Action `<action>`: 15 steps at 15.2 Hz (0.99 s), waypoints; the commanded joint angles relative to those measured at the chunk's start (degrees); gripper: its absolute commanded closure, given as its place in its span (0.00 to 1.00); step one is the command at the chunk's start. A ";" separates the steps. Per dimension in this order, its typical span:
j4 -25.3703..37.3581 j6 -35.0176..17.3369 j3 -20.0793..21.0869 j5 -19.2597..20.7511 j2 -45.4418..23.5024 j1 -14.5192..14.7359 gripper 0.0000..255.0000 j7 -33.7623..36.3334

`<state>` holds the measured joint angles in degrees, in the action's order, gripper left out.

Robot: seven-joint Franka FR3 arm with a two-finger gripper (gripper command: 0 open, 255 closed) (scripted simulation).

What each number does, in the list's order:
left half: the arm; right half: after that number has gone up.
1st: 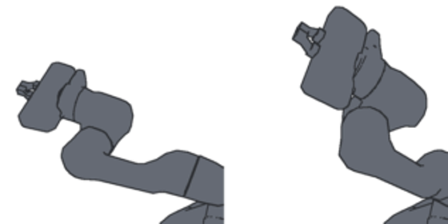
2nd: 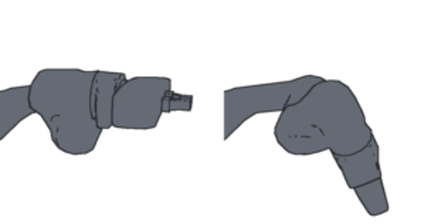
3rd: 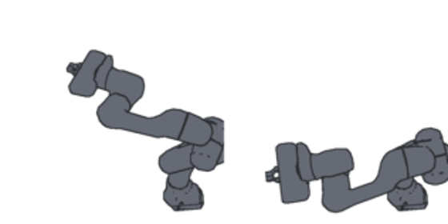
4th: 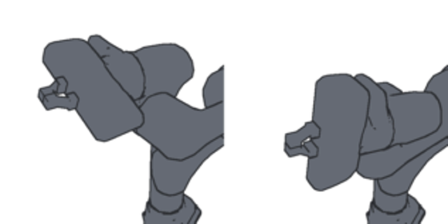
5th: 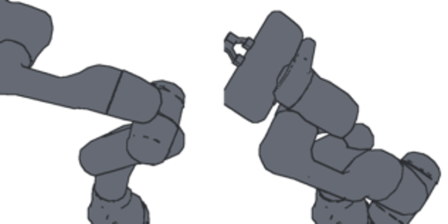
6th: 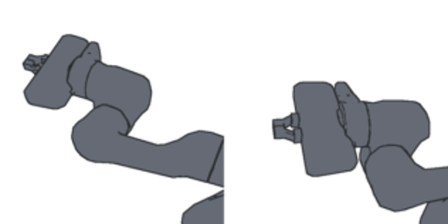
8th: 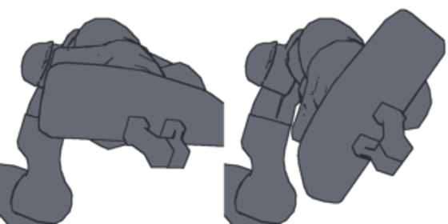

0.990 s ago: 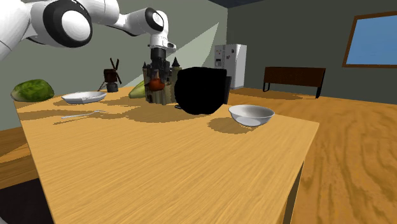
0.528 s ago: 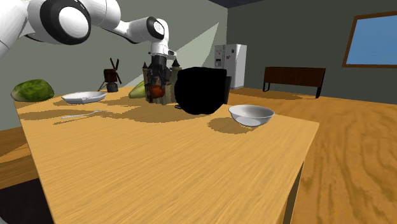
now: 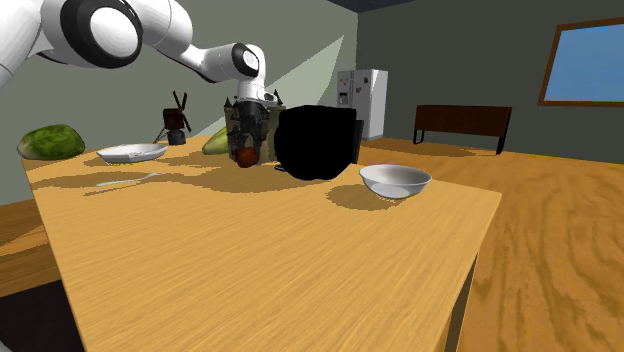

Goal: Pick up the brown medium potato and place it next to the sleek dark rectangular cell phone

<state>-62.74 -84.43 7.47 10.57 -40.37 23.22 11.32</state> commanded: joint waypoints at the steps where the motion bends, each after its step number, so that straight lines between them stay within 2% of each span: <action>1: -1.24 -1.42 -0.01 0.03 -0.15 -0.12 1.00 0.11; 6: -4.47 -5.20 -0.04 0.13 -0.75 -0.32 1.00 0.57; 14: -4.47 -5.20 -0.04 0.13 -0.75 -0.32 1.00 0.57; 15: -4.47 -5.20 -0.04 0.13 -0.75 -0.32 0.00 0.57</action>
<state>-67.21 -89.63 7.44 10.70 -41.12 22.90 11.89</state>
